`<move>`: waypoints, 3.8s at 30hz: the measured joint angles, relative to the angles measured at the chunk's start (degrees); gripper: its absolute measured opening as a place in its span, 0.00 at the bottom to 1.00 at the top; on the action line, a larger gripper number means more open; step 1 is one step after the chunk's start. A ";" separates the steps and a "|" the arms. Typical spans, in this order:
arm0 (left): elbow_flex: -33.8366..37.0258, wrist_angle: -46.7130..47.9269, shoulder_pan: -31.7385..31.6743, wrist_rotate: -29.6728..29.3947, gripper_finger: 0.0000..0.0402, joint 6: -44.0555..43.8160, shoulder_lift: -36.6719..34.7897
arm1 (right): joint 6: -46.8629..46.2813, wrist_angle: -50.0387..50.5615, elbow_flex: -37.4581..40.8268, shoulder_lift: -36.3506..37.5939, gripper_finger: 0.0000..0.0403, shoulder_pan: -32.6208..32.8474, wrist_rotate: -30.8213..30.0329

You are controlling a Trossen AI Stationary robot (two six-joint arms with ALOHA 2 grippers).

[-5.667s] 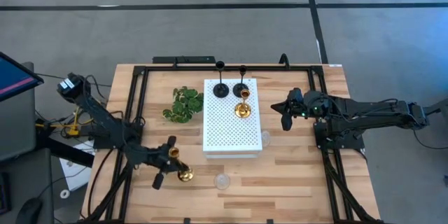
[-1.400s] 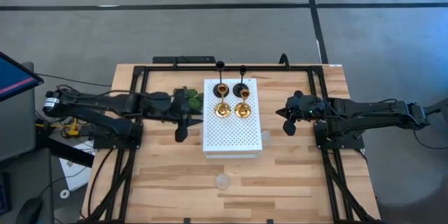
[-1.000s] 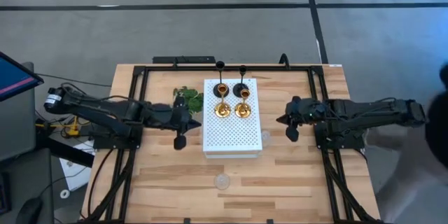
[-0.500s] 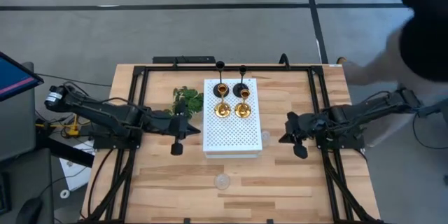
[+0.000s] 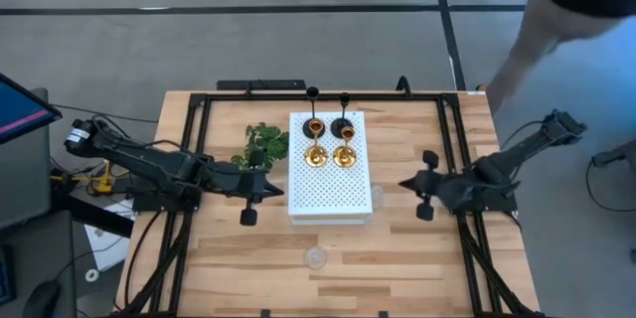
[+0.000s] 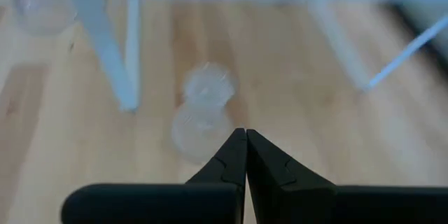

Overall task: Pick & Place candle stick holders
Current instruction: Put the top transparent glass candle holder on the shelf

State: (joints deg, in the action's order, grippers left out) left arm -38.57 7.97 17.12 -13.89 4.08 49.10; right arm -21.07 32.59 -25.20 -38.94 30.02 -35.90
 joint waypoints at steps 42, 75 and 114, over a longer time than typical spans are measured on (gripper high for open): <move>0.00 -2.52 0.07 0.33 0.01 -0.02 0.04 | 13.11 -29.59 21.74 4.64 0.00 -4.83 11.08; 0.00 -2.49 0.07 0.20 0.01 0.17 0.04 | 7.47 -57.01 21.67 -18.25 0.68 -14.40 20.92; 0.00 -2.44 0.04 0.20 0.02 0.15 0.48 | 8.08 -79.68 20.41 -38.07 0.29 -16.89 21.44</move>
State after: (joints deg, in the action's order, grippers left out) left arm -38.57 5.53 17.17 -13.69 4.23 49.58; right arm -12.99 -47.09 -4.80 -77.01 13.13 -14.45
